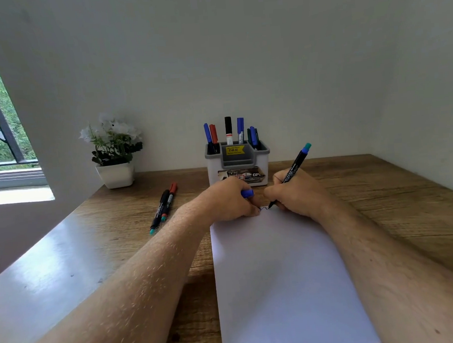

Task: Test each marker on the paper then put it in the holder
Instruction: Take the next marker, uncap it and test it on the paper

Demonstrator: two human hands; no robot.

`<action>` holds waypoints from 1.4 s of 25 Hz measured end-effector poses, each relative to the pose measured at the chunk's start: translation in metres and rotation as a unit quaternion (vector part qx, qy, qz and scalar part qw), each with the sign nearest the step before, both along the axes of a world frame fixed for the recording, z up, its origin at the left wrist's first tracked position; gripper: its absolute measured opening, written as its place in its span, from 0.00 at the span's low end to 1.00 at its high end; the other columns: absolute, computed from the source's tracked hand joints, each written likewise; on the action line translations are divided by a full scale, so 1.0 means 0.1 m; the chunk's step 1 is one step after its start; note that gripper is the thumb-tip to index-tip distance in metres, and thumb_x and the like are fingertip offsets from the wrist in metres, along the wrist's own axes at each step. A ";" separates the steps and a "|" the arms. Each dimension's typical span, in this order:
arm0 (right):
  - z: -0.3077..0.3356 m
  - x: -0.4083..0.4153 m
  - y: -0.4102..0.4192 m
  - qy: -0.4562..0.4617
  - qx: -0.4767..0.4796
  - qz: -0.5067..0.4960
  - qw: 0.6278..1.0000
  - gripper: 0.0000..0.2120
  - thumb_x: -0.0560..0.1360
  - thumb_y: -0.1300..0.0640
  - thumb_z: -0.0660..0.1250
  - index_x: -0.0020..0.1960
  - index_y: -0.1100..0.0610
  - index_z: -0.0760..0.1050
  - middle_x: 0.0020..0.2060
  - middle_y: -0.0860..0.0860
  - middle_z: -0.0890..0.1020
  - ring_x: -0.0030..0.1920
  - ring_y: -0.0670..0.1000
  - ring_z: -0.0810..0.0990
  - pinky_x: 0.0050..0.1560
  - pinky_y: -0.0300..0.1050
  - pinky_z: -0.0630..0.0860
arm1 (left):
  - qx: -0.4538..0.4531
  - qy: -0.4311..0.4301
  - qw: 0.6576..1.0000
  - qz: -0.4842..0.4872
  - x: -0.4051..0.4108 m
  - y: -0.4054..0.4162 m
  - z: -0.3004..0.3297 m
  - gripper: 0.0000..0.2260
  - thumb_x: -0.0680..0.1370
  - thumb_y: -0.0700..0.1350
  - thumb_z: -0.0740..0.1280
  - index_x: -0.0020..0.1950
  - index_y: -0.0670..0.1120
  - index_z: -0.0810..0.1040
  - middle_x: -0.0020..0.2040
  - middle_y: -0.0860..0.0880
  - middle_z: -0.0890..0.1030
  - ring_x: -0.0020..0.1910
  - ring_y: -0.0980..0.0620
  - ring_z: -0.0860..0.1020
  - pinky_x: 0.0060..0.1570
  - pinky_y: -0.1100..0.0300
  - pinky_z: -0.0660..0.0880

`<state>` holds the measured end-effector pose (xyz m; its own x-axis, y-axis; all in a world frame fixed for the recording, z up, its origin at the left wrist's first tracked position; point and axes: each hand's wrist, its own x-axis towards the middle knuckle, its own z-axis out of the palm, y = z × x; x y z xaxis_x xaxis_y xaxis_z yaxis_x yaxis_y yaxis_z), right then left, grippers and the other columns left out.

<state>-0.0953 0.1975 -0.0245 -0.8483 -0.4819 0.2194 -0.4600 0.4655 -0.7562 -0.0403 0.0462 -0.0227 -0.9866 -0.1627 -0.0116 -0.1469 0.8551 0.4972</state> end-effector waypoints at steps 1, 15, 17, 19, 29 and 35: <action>0.00 -0.01 0.00 0.000 0.000 0.001 1.000 0.13 0.70 0.59 0.70 0.30 0.57 0.70 0.29 0.56 0.76 0.30 0.50 0.73 0.33 0.43 0.69 | 0.002 0.000 1.000 -0.001 0.00 0.00 0.00 0.12 0.75 0.46 0.73 0.57 0.47 0.80 0.51 0.47 0.82 0.51 0.49 0.79 0.52 0.56 0.75; 0.00 0.01 0.00 0.012 0.005 0.014 1.000 0.14 0.70 0.59 0.71 0.30 0.57 0.70 0.28 0.55 0.75 0.31 0.50 0.71 0.34 0.43 0.68 | -0.001 -0.001 1.000 0.000 -0.01 0.01 0.00 0.12 0.75 0.46 0.73 0.58 0.46 0.80 0.52 0.46 0.82 0.51 0.48 0.79 0.54 0.55 0.75; 0.01 0.02 0.00 0.009 0.011 0.025 1.000 0.14 0.70 0.59 0.71 0.30 0.57 0.69 0.28 0.55 0.74 0.31 0.50 0.71 0.34 0.44 0.68 | -0.003 -0.001 1.000 0.001 -0.01 0.01 0.00 0.13 0.75 0.46 0.73 0.58 0.47 0.80 0.52 0.46 0.82 0.51 0.48 0.79 0.54 0.55 0.75; 0.03 0.02 -0.01 0.007 0.018 0.025 0.999 0.14 0.70 0.59 0.71 0.30 0.57 0.70 0.28 0.54 0.74 0.31 0.50 0.71 0.33 0.43 0.68 | -0.003 -0.002 1.000 -0.001 0.00 0.01 0.01 0.12 0.75 0.46 0.73 0.58 0.47 0.80 0.52 0.46 0.82 0.51 0.48 0.79 0.54 0.55 0.75; -0.02 -0.06 -0.02 0.004 -0.001 -0.032 0.999 0.14 0.70 0.61 0.70 0.30 0.57 0.68 0.26 0.51 0.72 0.29 0.48 0.70 0.30 0.41 0.65 | 0.008 0.003 1.000 -0.006 0.01 0.01 0.02 0.09 0.75 0.46 0.73 0.54 0.48 0.81 0.48 0.49 0.81 0.47 0.52 0.78 0.48 0.58 0.74; 0.00 -0.08 -0.04 -0.038 -0.101 -0.031 0.994 0.13 0.71 0.60 0.69 0.31 0.55 0.69 0.28 0.54 0.75 0.28 0.49 0.71 0.31 0.42 0.66 | 0.022 0.027 0.999 0.007 0.04 -0.03 0.03 0.11 0.72 0.46 0.76 0.52 0.51 0.81 0.51 0.51 0.81 0.49 0.52 0.78 0.50 0.58 0.75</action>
<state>-0.1038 0.1938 -0.0242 -0.8932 -0.3798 0.2407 -0.3728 0.3260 -0.8688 -0.0364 0.0427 -0.0198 -0.9835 -0.1776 0.0340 -0.1311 0.8297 0.5427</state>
